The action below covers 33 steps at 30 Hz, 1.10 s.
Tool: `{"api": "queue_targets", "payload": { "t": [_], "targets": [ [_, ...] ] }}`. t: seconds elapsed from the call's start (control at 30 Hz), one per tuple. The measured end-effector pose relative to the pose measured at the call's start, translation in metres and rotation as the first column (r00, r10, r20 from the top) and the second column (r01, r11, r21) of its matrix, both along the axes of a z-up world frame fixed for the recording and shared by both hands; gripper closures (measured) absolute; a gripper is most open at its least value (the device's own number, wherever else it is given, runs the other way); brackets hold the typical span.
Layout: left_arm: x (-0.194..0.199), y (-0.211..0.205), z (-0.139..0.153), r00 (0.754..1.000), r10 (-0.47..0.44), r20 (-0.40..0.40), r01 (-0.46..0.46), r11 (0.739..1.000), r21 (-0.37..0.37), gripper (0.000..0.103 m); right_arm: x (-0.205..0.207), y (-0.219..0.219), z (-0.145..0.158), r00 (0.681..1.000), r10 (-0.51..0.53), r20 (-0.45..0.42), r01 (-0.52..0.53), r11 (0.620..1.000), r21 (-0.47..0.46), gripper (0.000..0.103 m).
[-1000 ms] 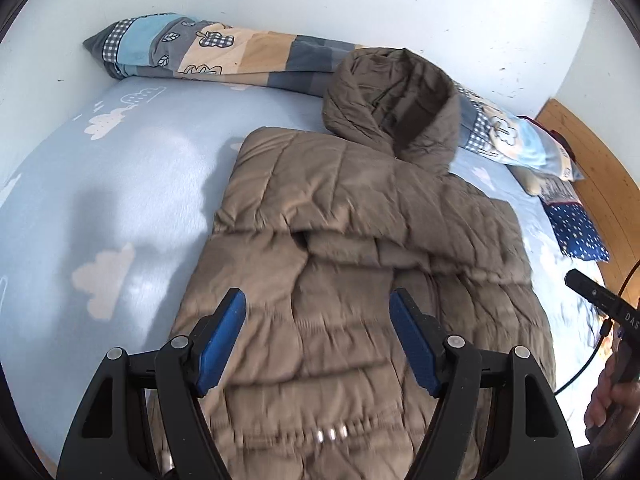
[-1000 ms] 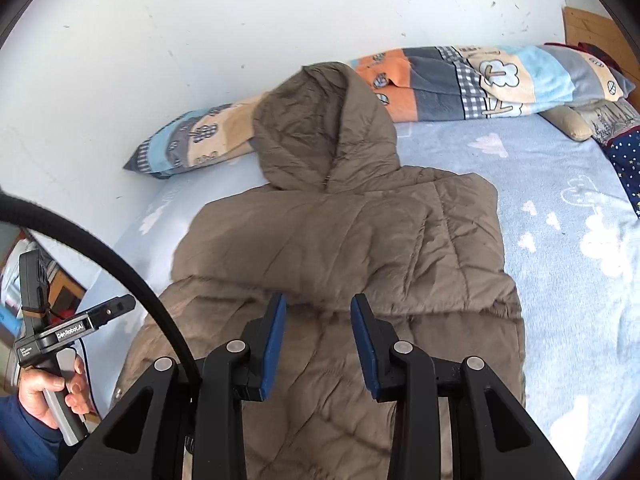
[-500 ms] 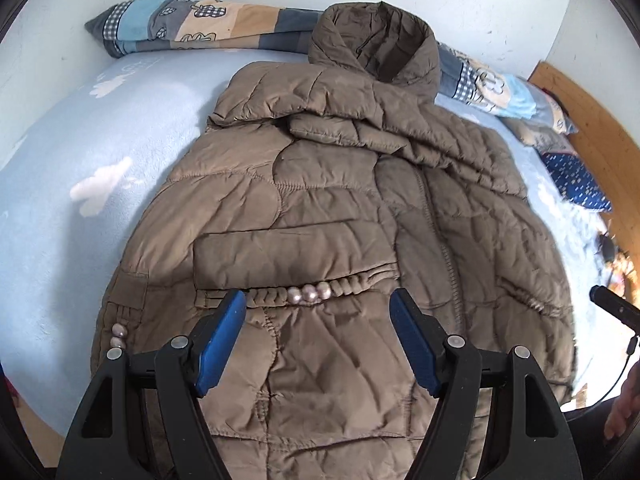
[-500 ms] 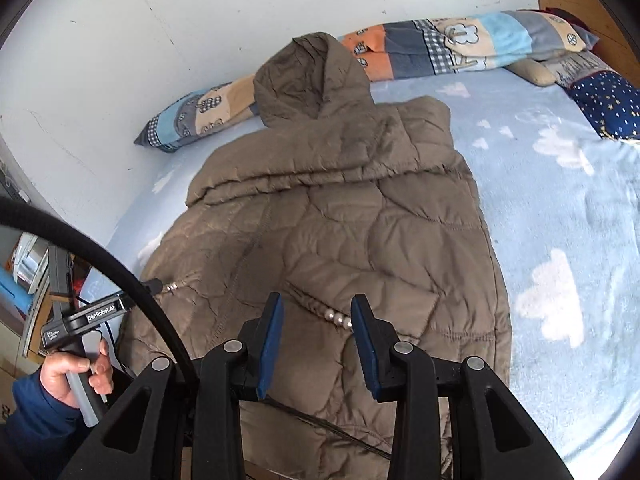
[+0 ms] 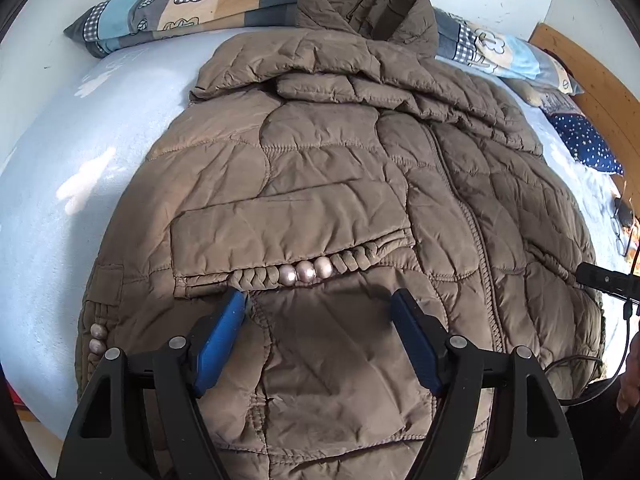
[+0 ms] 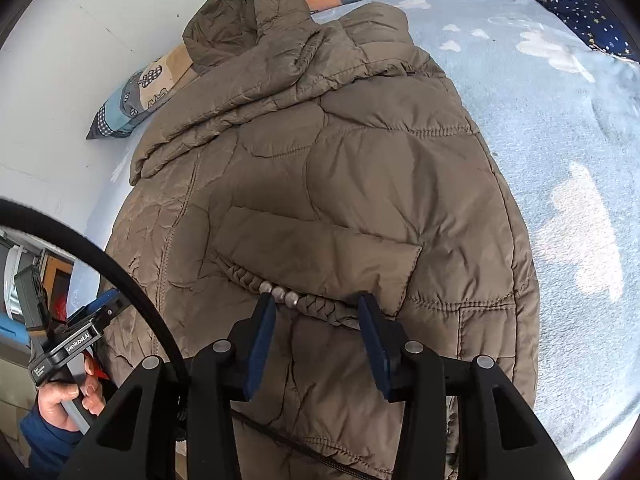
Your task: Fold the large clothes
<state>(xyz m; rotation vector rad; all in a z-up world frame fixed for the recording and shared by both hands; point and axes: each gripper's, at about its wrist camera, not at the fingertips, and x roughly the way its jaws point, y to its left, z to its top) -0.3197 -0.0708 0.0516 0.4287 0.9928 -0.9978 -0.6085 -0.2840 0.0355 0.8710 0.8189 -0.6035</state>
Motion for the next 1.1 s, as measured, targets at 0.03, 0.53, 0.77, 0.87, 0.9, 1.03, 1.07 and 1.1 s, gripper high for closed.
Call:
{"api": "queue_targets", "payload": {
  "t": [0.03, 0.53, 0.77, 0.87, 0.9, 1.03, 1.07, 1.1],
  "targets": [
    [0.001, 0.001, 0.002, 1.000, 0.006, -0.004, -0.006, 1.000, -0.015, 0.028, 0.000, 0.002, 0.006, 1.000, 0.001, 0.015, -0.001, 1.000, -0.021, 0.055],
    [0.018, -0.029, 0.061, 0.953, 0.083, 0.290, -0.036, 0.986, -0.162, 0.028, 0.023, 0.003, 0.035, 0.991, 0.022, 0.129, -0.001, 0.988, -0.155, 0.055],
    [0.056, -0.062, 0.062, 0.969, 0.106, 0.225, -0.066, 0.982, -0.180, 0.028, 0.030, 0.001, 0.036, 0.989, 0.038, 0.141, -0.010, 0.981, -0.193, 0.055],
    [0.065, -0.076, 0.065, 0.972, 0.095, 0.213, -0.055, 0.980, -0.190, 0.028, 0.030, -0.002, 0.038, 0.990, 0.042, 0.135, -0.016, 0.982, -0.186, 0.055],
    [0.069, -0.082, 0.067, 0.973, 0.091, 0.210, -0.050, 0.980, -0.193, 0.028, 0.031, -0.005, 0.042, 0.991, 0.046, 0.129, -0.021, 0.983, -0.184, 0.055],
    [0.094, -0.110, 0.071, 0.984, 0.058, 0.167, -0.026, 0.982, -0.188, 0.028, 0.040, -0.026, 0.073, 0.988, 0.055, 0.147, -0.027, 0.982, -0.187, 0.055],
    [0.100, -0.117, 0.072, 0.985, 0.048, 0.164, -0.018, 0.983, -0.182, 0.028, 0.045, -0.034, 0.084, 0.989, 0.057, 0.138, -0.028, 0.979, -0.203, 0.055],
    [0.106, -0.123, 0.073, 0.985, 0.048, 0.165, -0.018, 0.983, -0.184, 0.028, 0.052, -0.042, 0.099, 0.990, 0.065, 0.129, -0.035, 0.974, -0.225, 0.055]
  ]
}}
